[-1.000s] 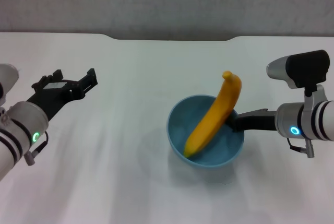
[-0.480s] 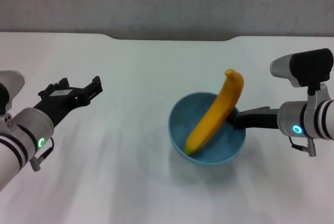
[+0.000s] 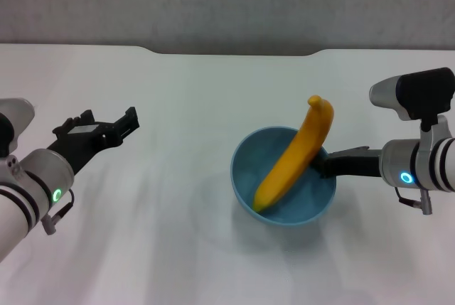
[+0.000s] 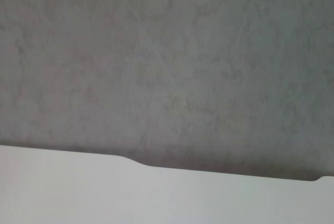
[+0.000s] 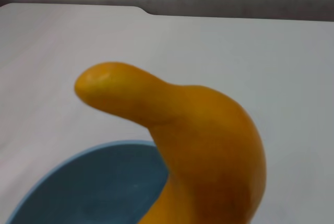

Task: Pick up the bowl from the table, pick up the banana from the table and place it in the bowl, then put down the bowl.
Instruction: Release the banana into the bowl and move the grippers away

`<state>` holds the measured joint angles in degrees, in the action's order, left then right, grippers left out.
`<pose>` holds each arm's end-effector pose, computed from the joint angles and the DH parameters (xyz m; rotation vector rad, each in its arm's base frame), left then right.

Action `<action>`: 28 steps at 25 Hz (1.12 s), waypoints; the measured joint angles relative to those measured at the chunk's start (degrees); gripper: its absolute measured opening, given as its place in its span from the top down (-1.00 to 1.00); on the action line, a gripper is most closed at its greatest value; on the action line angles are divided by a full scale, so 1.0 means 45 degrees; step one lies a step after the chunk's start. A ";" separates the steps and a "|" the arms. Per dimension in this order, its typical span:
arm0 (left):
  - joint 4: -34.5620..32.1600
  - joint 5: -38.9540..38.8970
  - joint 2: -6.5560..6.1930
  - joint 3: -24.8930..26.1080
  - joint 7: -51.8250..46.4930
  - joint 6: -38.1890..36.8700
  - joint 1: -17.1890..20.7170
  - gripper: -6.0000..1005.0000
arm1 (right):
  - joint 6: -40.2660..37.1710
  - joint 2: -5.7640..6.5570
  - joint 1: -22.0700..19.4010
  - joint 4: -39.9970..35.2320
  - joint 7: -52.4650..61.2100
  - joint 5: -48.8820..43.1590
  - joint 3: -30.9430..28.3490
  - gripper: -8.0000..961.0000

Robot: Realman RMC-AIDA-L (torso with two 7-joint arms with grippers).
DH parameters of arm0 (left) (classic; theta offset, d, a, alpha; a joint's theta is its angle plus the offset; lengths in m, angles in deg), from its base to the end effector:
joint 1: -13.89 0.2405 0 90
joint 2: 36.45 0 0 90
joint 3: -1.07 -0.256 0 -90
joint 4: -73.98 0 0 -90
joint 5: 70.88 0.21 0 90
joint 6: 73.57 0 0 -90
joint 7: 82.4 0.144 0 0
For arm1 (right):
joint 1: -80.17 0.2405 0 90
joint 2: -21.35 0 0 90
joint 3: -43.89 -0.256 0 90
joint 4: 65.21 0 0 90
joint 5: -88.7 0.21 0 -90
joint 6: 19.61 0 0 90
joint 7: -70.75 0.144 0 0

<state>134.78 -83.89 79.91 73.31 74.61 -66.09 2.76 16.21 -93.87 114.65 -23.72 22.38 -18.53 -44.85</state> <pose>-0.2635 0.3607 -0.0255 -1.7680 -0.9878 -0.5939 0.2451 0.4060 -0.0567 -2.2882 1.1176 0.1975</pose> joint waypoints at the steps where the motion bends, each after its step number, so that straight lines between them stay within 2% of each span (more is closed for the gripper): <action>1: 0.0000 0.0000 0.0000 0.0000 0.0000 0.0000 0.0000 -0.75 | 0.0000 0.0000 -0.0012 0.0002 -0.0026 0.0001 -0.0015 0.85; 8: -0.0064 0.0000 0.0000 0.0000 -0.0163 0.0000 -0.0006 -0.75 | 0.0094 0.0007 -0.0013 -0.0008 0.0015 0.0000 -0.0056 0.84; 14: -0.0083 0.0000 0.0000 -0.0014 -0.0166 -0.0002 -0.0043 -0.75 | 0.0120 0.0052 0.0406 -0.0319 0.0033 -0.0053 -0.0409 0.84; 17: -0.0083 0.0000 0.0000 -0.0020 -0.0167 -0.0003 -0.0126 -0.75 | -0.0234 0.0052 0.0778 -0.0863 -0.0109 -0.0053 -0.0578 0.84; 23: -0.0086 0.0007 0.0000 -0.0021 -0.0274 -0.0003 -0.0182 -0.75 | -0.0691 -0.0008 0.2261 -0.2584 -0.0337 0.0445 -0.0474 0.84; 28: -0.0059 0.0036 0.0000 -0.0035 -0.0280 -0.0003 -0.0202 -0.75 | -0.0473 -0.0042 0.2466 -0.2931 -0.0415 0.1204 -0.0179 0.84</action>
<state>134.51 -83.73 79.91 73.15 73.35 -66.10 1.85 14.08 -94.06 125.75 -36.91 20.51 -13.11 -45.65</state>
